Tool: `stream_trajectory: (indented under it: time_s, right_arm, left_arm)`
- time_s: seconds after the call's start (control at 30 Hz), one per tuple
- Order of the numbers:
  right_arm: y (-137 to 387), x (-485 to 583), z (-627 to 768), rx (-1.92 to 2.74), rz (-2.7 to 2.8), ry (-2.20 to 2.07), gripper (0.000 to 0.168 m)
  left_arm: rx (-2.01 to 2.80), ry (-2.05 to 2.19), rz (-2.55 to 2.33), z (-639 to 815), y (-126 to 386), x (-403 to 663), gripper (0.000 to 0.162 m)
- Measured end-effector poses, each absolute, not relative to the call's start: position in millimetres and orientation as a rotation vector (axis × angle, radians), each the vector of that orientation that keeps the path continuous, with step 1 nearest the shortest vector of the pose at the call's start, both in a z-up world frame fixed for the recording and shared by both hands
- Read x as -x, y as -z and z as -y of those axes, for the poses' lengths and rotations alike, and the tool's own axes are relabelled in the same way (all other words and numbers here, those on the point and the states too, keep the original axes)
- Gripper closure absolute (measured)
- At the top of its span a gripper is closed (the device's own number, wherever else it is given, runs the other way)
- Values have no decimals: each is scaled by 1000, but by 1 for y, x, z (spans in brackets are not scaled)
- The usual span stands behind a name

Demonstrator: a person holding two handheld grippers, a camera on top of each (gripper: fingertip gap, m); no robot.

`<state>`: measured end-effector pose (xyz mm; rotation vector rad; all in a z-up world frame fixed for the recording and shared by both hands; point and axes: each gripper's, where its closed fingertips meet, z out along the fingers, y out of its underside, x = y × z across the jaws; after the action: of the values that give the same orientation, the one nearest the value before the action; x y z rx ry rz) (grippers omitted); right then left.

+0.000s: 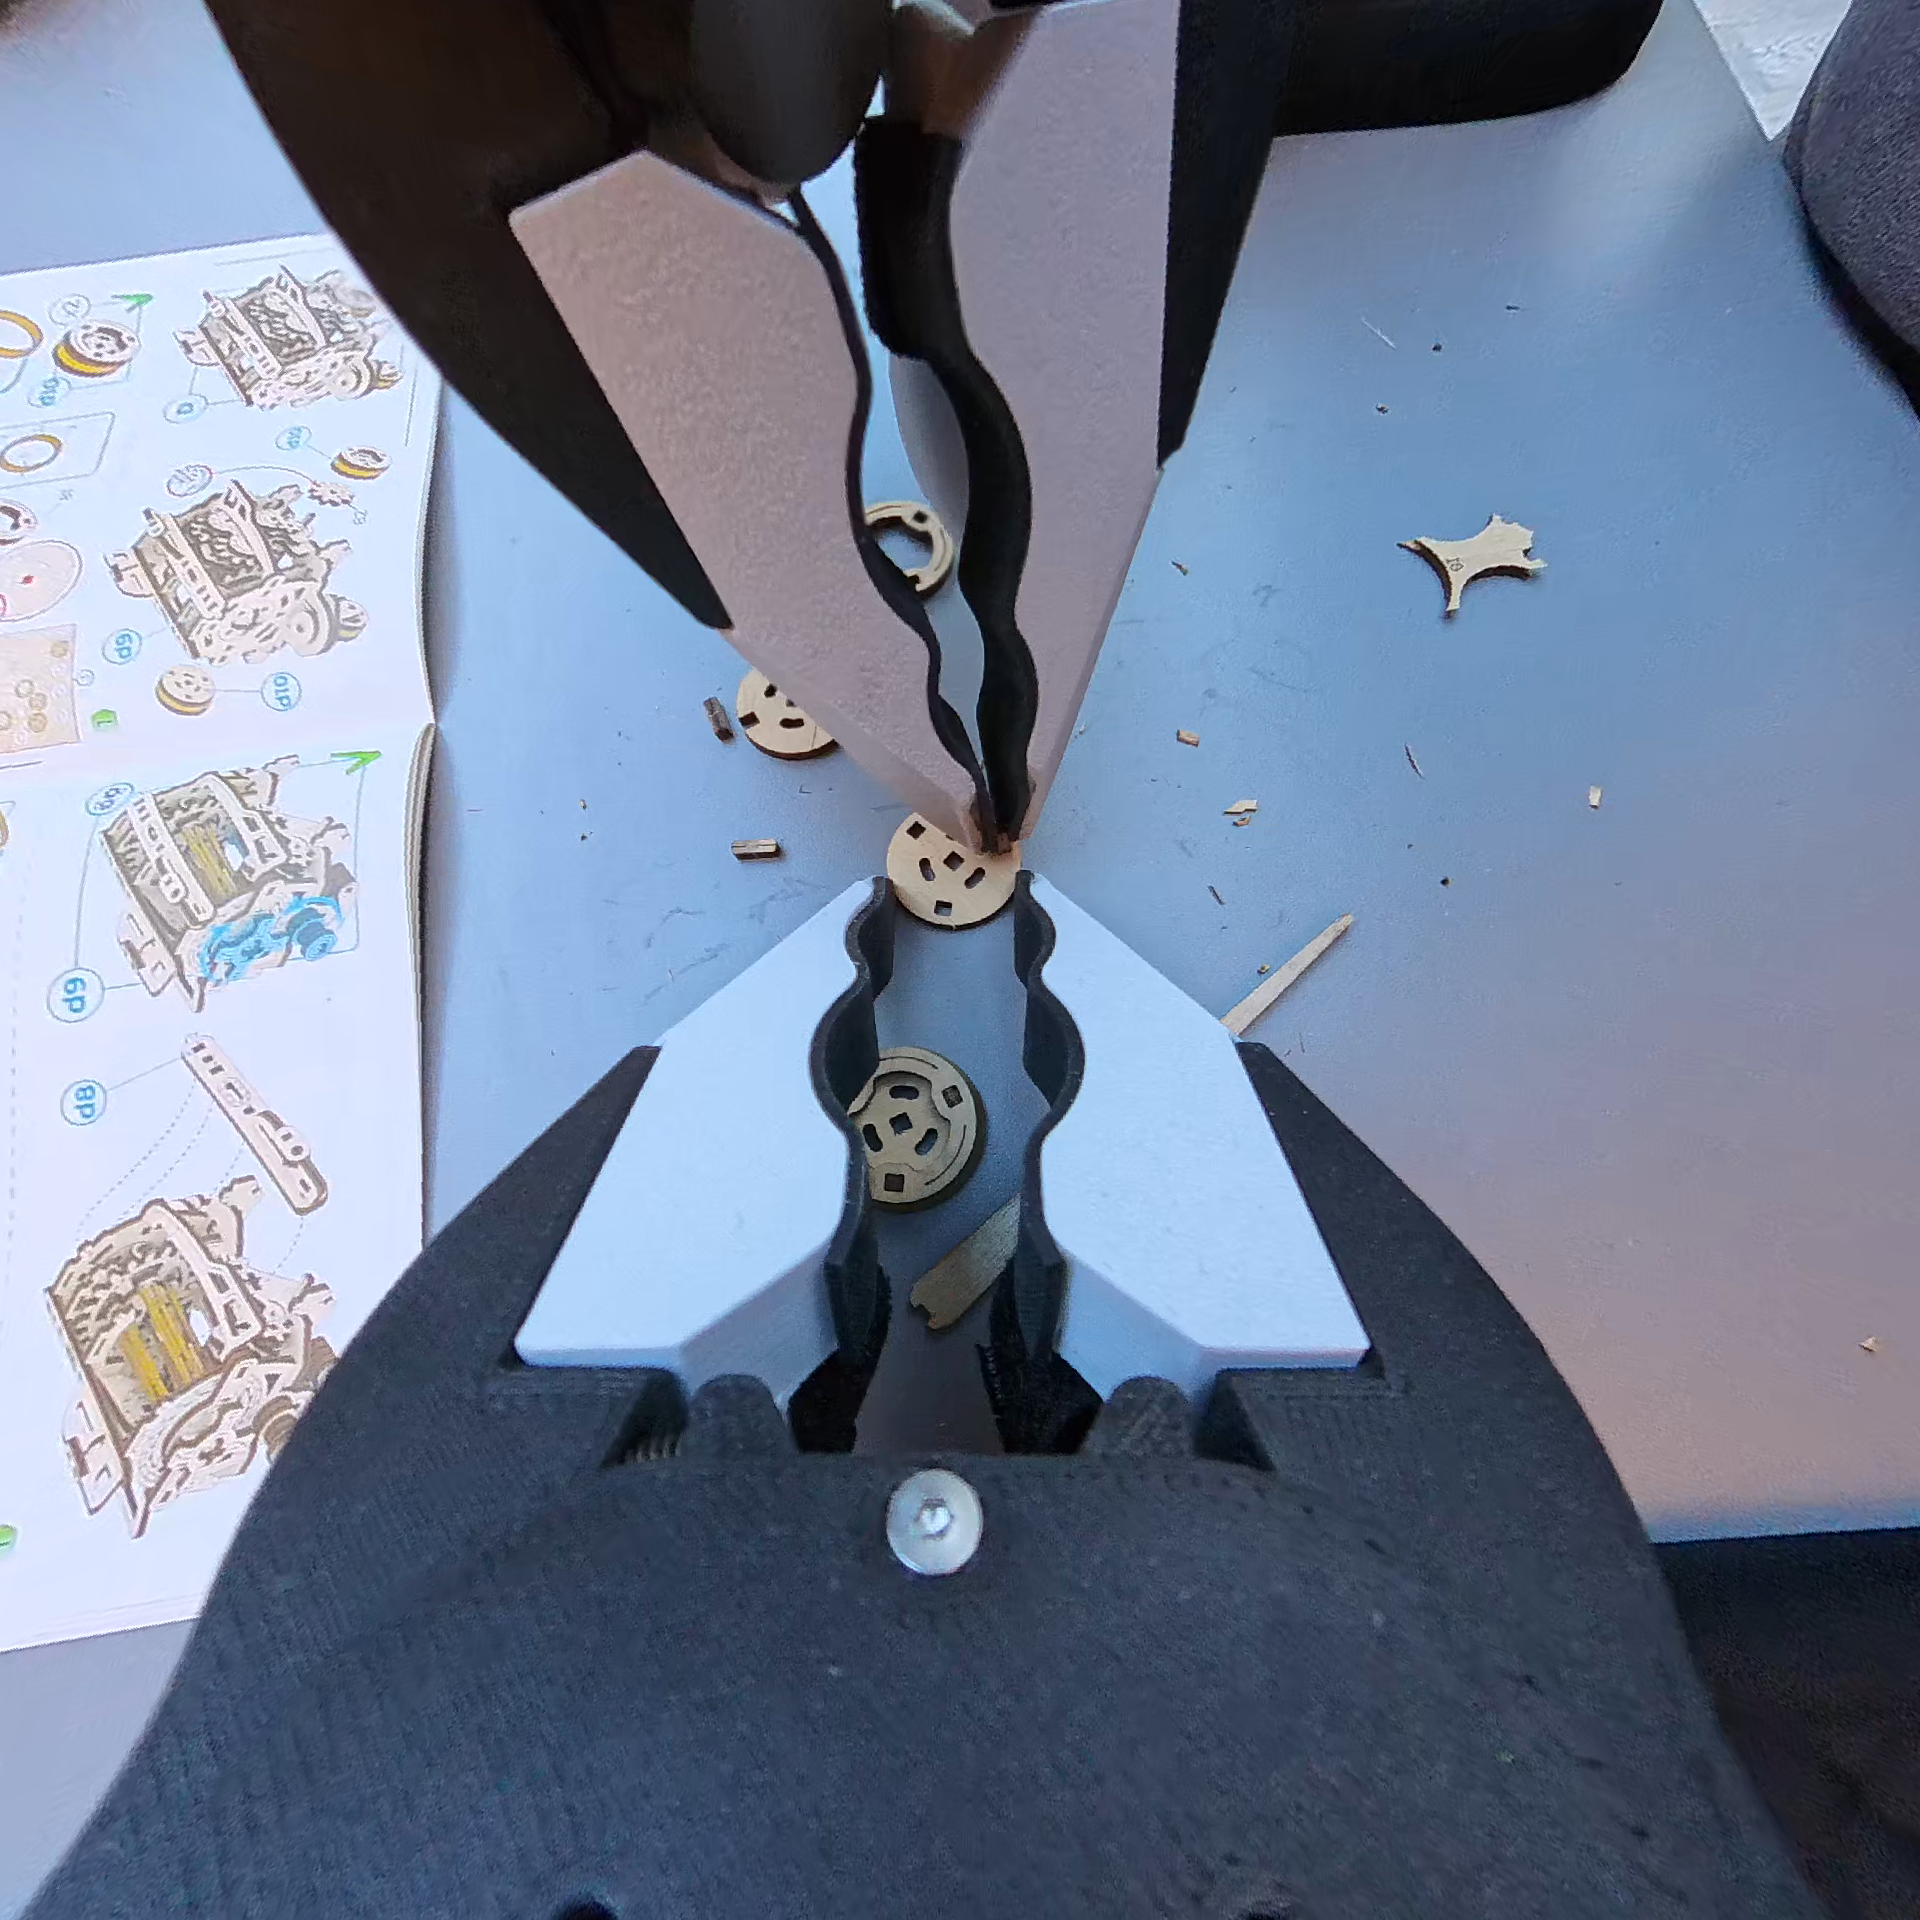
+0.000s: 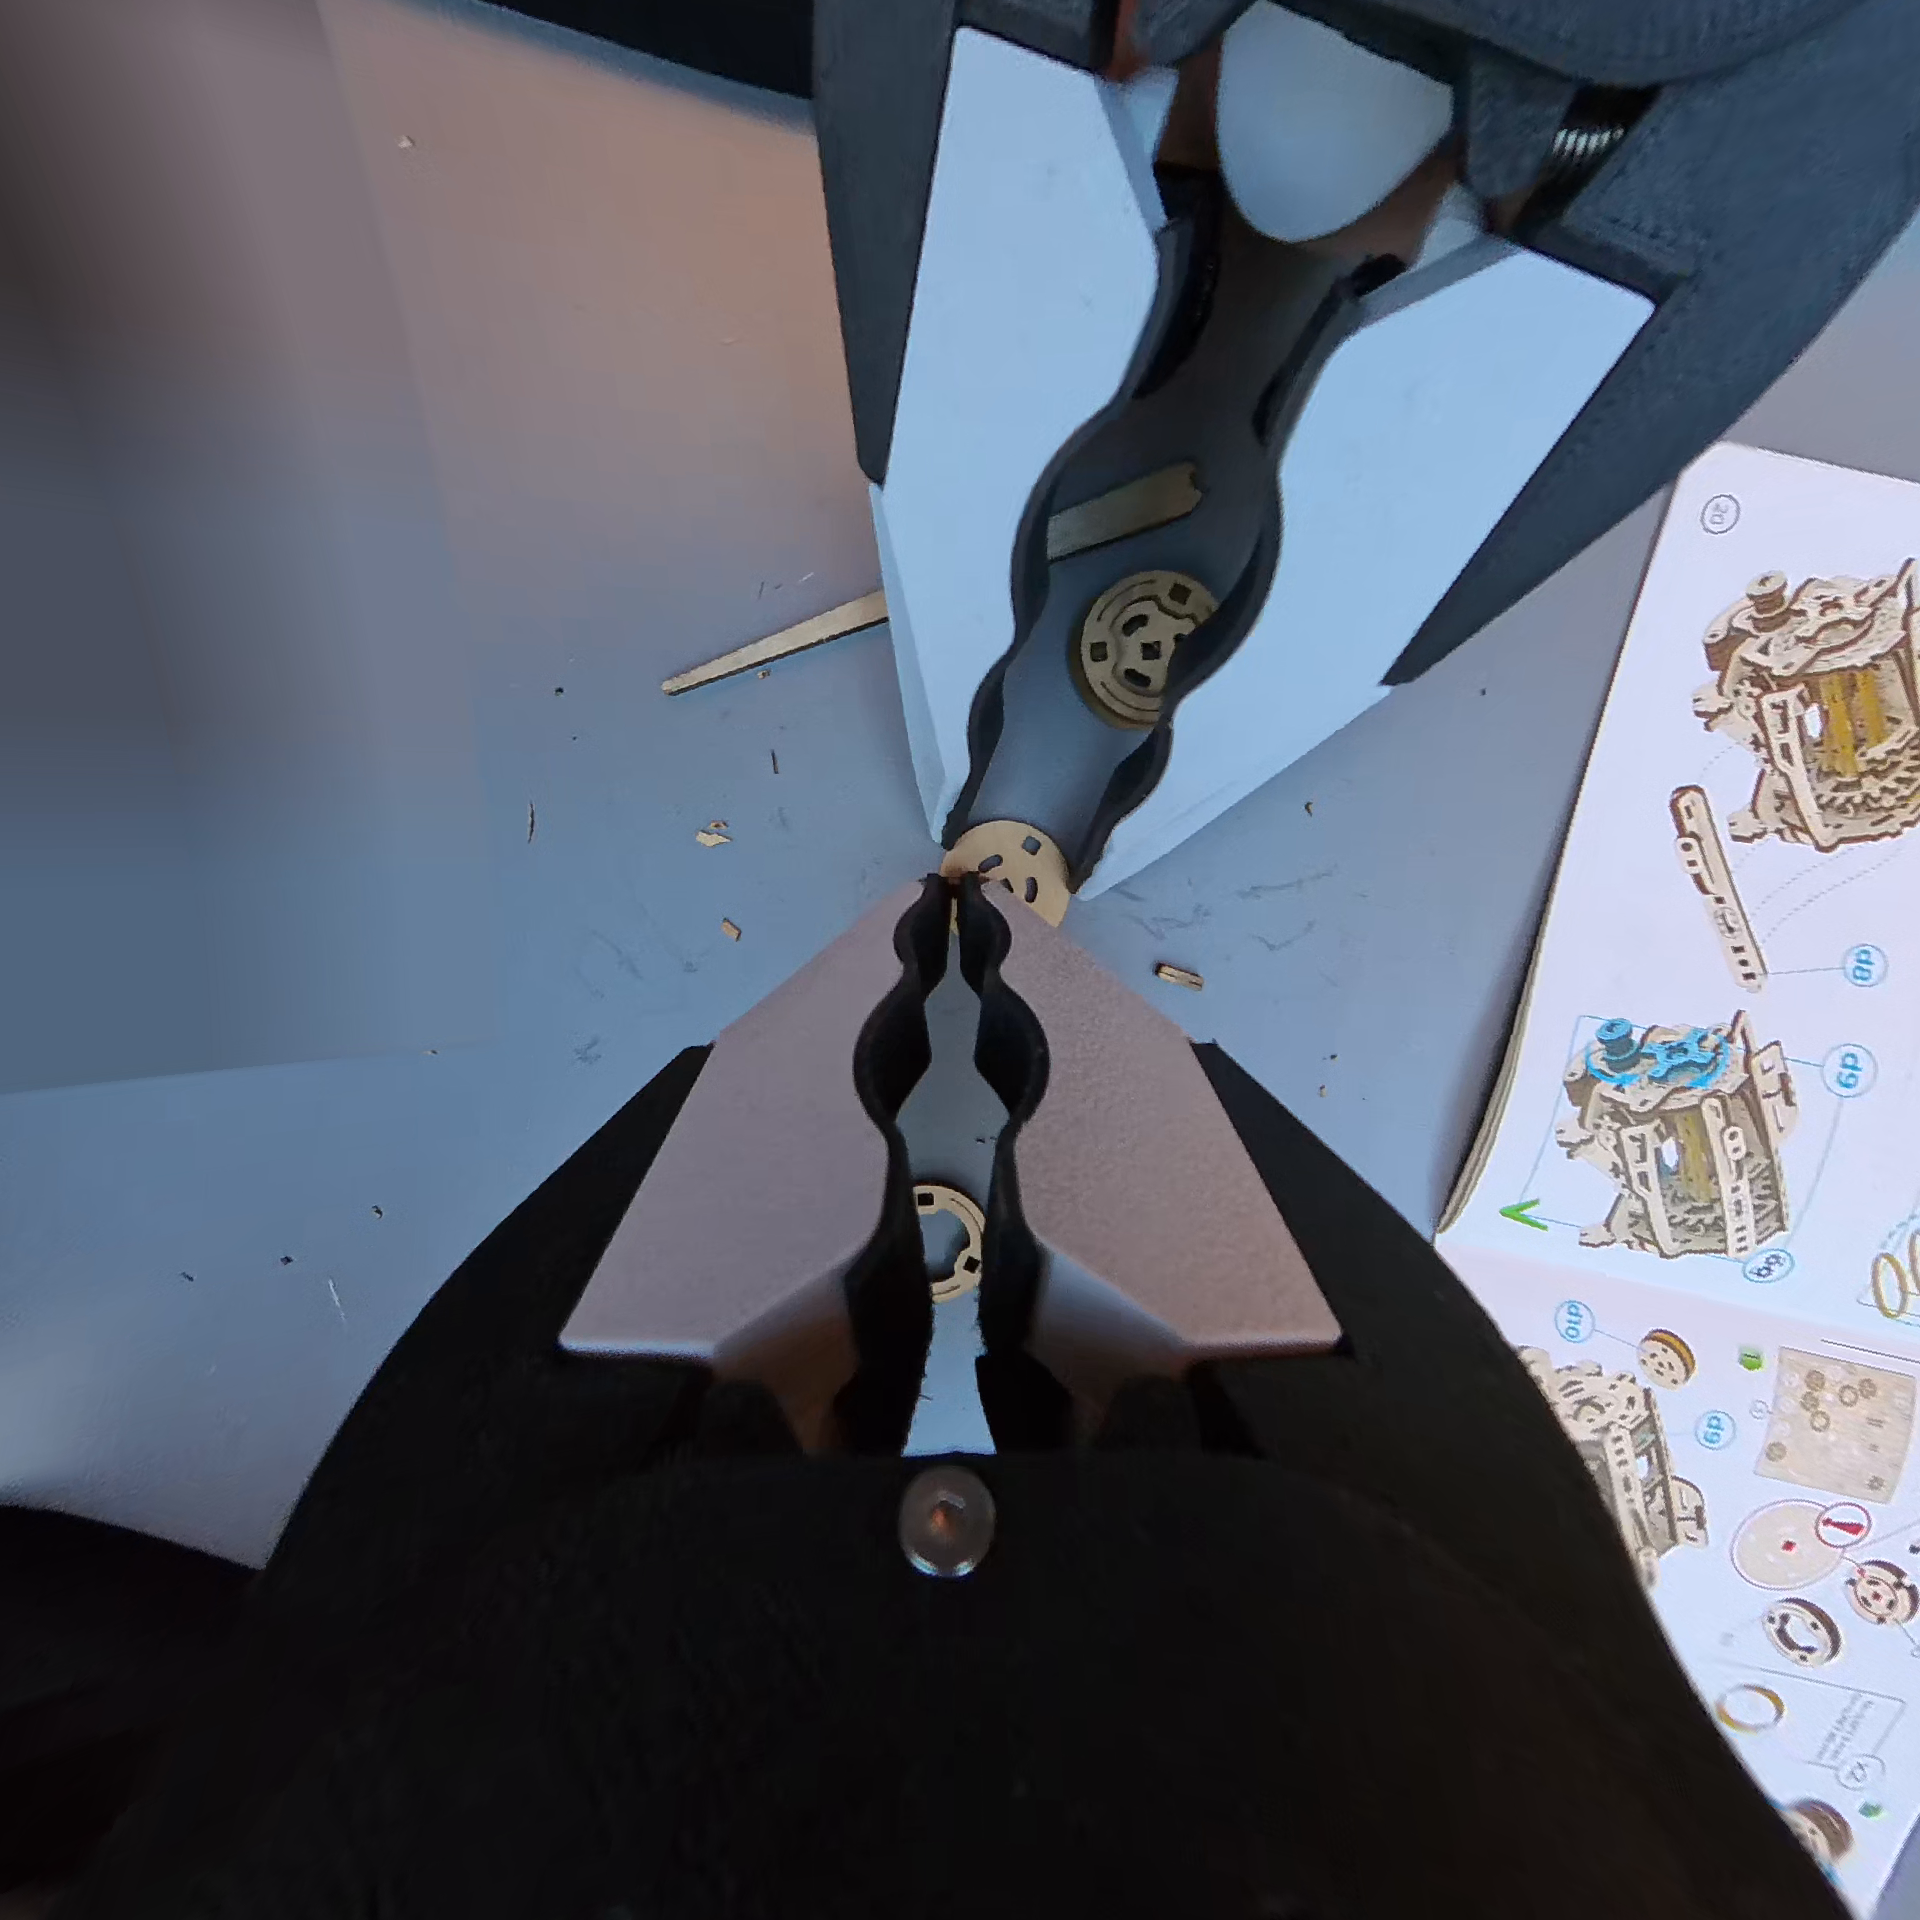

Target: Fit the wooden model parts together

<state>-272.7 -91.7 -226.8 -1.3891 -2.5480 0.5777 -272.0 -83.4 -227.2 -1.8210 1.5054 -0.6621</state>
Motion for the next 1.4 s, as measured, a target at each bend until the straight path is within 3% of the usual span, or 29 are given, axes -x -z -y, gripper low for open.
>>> stream_trajectory:
  time_s: [1.1,1.4]
  right_arm:
    - [229,272,91,1314,2512,-430,167]
    - [229,273,91,1382,2558,-635,167]
  left_arm:
    - [1834,681,-1498,83,227,272,141]
    - [1826,667,-1502,83,227,272,141]
